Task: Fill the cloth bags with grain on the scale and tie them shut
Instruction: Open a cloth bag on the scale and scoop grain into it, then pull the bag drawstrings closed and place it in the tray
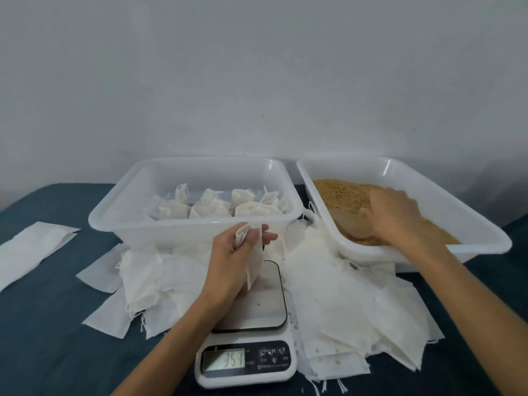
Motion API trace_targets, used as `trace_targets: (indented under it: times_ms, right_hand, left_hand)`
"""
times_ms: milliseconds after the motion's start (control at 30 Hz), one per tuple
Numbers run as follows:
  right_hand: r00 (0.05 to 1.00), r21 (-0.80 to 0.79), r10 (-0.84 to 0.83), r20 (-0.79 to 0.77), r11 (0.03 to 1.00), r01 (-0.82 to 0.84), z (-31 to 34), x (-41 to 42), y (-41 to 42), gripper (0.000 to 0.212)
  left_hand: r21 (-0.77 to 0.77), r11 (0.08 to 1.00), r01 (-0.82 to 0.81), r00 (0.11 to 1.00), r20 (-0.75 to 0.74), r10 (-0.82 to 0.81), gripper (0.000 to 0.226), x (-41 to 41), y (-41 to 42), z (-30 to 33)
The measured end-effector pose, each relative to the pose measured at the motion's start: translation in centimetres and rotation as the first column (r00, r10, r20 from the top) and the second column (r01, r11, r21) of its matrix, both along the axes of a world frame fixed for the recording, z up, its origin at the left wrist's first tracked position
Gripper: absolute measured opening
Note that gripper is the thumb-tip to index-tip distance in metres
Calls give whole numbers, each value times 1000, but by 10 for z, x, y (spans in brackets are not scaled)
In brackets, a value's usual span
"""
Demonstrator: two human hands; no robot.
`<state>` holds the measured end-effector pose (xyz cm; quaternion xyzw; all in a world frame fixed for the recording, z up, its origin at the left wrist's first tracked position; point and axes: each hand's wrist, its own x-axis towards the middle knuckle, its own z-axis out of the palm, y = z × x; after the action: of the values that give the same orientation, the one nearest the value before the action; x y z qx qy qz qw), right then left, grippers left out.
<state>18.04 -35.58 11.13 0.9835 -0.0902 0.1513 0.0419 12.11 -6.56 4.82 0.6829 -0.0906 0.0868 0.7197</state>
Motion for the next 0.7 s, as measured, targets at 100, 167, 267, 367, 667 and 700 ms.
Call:
trace_targets:
  times_ms: [100,167,267,367,667,700]
  right_hand:
    - [858,226,305,414,878,-422,1,-35,60,10]
    - [802,403,412,433,707,-581,-8,-58,98,13]
    - [821,536,486,300,626,-567,-24,-72,124,14]
    - [822,580,507,259,599,-553,-32,-72,120,15]
    - [825,561,514,235,621,-547,-43,-67,118,17]
    - [825,561,515,233,622,-547,-44,-67,118,17]
  left_hand:
    - [5,1000,-21,1000,21,21,22,20,6,21]
    - [12,999,-43,999,-24,43,21,39,6,37]
    - [10,1000,5,982,-191,-3,20,57,7,52]
    - [78,990,113,972,-214,-95,22,60,18,52]
    - [239,930,280,921,-339,-191,21,72,47,86]
    - [290,896,337,892,-403,-205,21,79,48,94]
